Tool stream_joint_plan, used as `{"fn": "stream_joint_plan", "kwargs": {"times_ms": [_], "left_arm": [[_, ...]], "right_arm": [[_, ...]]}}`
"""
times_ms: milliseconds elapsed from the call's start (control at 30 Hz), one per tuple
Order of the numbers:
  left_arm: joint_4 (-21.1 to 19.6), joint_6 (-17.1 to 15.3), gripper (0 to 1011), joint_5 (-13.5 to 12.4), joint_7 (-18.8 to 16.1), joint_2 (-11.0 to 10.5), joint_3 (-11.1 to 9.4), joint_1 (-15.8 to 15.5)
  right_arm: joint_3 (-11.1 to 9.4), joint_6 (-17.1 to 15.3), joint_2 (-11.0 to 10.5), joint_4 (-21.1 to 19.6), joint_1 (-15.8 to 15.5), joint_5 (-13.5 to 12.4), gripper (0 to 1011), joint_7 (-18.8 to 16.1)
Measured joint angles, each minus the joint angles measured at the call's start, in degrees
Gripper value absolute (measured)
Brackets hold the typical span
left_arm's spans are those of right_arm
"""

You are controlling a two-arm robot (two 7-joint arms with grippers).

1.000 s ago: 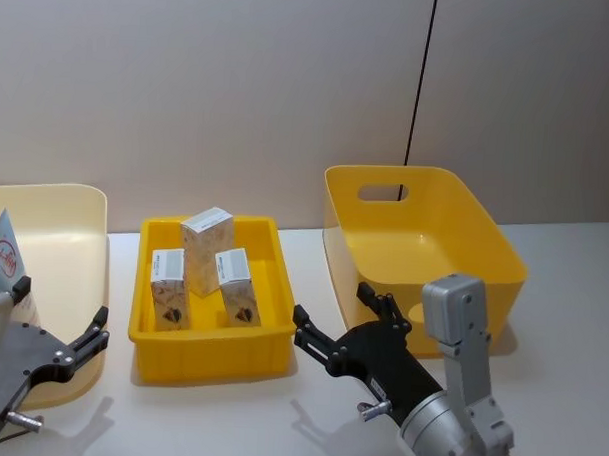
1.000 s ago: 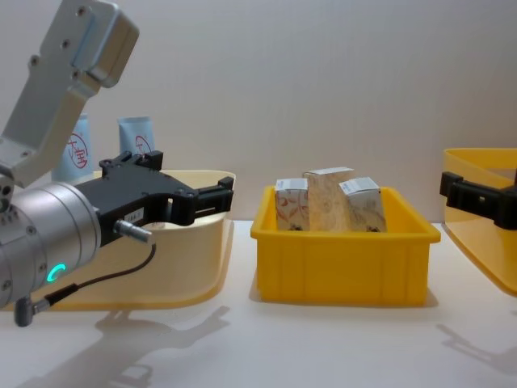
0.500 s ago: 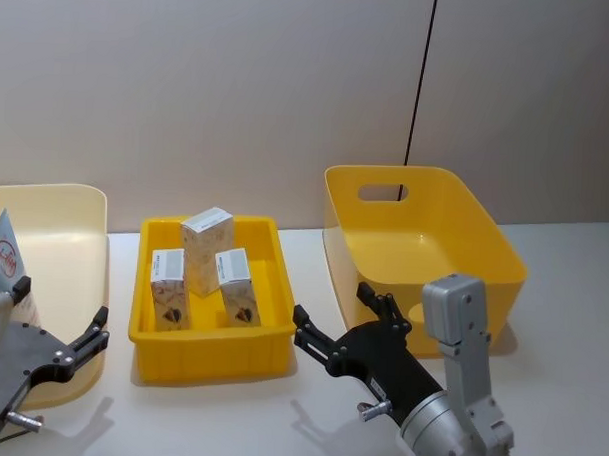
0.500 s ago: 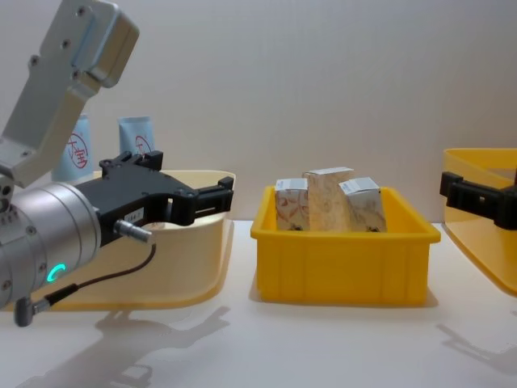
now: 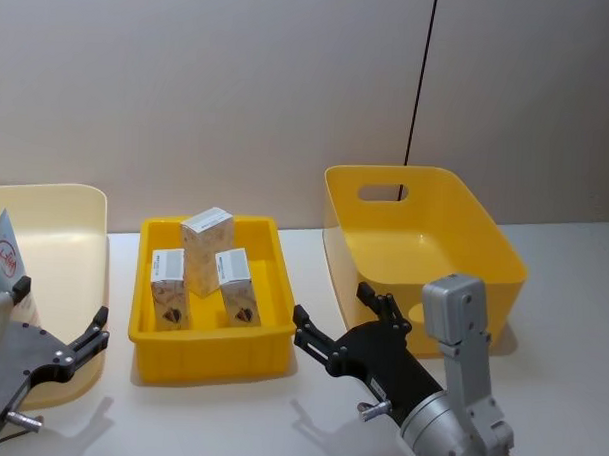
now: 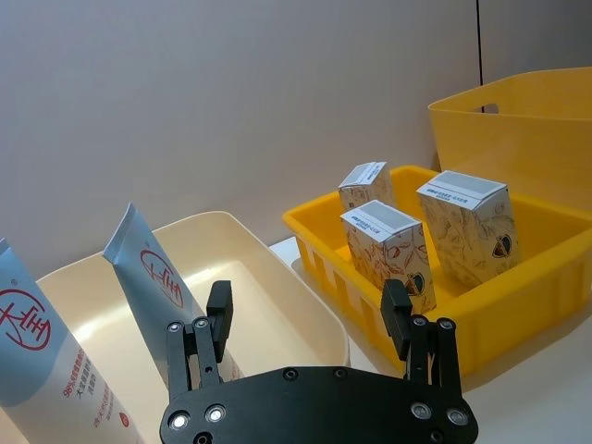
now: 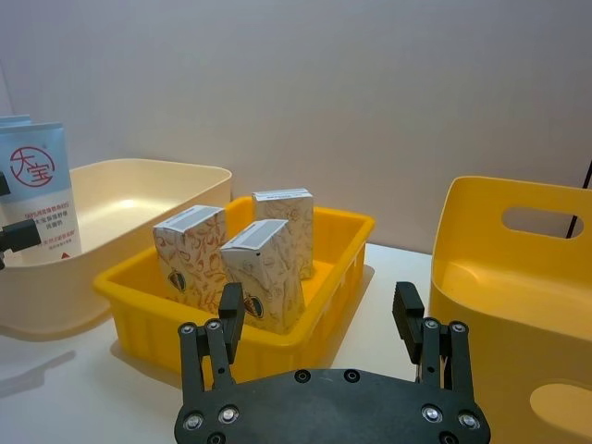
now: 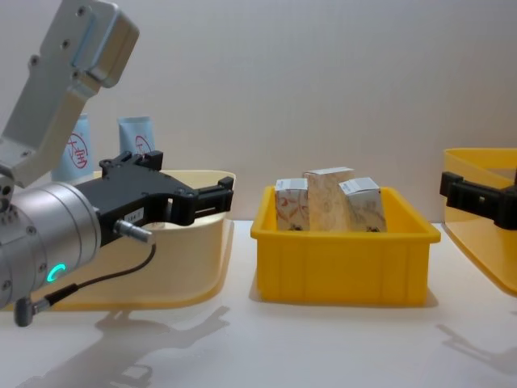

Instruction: Bimanual collaborative sorting of washing and personal care products

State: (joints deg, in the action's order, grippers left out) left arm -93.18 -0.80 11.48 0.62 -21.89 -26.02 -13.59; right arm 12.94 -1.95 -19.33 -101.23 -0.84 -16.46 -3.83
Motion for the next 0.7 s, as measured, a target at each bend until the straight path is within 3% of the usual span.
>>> {"fn": "stream_joint_plan", "kwargs": {"times_ms": [700], "left_arm": [[0.00, 0.00, 1000, 0.00, 0.00, 0.00, 0.00, 0.00]], "right_arm": [[0.00, 0.00, 0.00, 0.00, 0.00, 0.00, 1001, 0.00]]}}
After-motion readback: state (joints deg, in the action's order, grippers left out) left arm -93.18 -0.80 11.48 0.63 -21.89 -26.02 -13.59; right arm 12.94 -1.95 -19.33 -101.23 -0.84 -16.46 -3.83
